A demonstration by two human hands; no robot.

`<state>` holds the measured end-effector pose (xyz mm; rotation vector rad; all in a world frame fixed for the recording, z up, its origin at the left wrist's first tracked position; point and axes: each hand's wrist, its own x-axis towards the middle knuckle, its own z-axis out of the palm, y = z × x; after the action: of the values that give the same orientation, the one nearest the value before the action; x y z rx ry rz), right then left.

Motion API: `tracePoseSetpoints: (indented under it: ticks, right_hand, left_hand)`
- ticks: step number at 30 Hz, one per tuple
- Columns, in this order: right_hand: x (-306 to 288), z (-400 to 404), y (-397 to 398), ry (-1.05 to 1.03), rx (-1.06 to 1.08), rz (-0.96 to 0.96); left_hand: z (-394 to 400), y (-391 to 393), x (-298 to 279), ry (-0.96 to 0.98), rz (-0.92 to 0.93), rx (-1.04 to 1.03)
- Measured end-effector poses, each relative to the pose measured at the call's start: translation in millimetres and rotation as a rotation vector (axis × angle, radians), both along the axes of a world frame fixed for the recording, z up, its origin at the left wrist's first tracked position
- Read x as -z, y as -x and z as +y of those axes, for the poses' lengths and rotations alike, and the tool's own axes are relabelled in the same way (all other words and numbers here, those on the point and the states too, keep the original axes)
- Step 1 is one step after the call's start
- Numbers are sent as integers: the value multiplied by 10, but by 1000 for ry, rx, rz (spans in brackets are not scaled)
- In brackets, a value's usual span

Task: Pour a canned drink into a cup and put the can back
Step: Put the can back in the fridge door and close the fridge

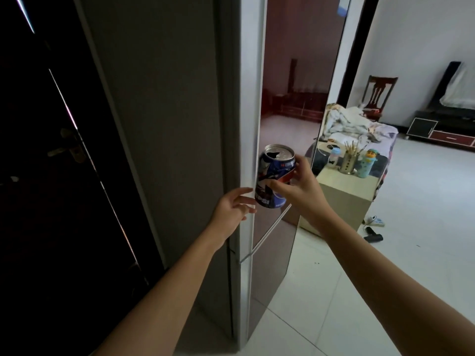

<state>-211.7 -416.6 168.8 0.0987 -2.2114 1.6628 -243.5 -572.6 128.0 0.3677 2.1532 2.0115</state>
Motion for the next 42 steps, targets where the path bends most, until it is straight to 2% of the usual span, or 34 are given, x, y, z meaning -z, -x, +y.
tracePoseSetpoints:
  ticks: [4, 8, 12, 19, 30, 42]
  right_hand:
    - [-81, 59, 36, 18, 33, 23]
    - [-107, 88, 65, 34, 65, 36]
    - [-105, 93, 77, 30, 85, 42]
    - [-19, 105, 58, 28, 118, 23]
    - [101, 158, -56, -6, 177, 21]
    - [164, 156, -355, -16, 250, 20]
  left_hand:
    - [-76, 92, -93, -54, 126, -139]
    - [-112, 264, -170, 152, 336, -342]
    - [-51, 433, -196, 270, 357, -293]
    - [3, 499, -164, 351, 392, -362]
    - [37, 445, -189, 343, 526, -375]
    - [72, 374, -246, 335, 485, -396]
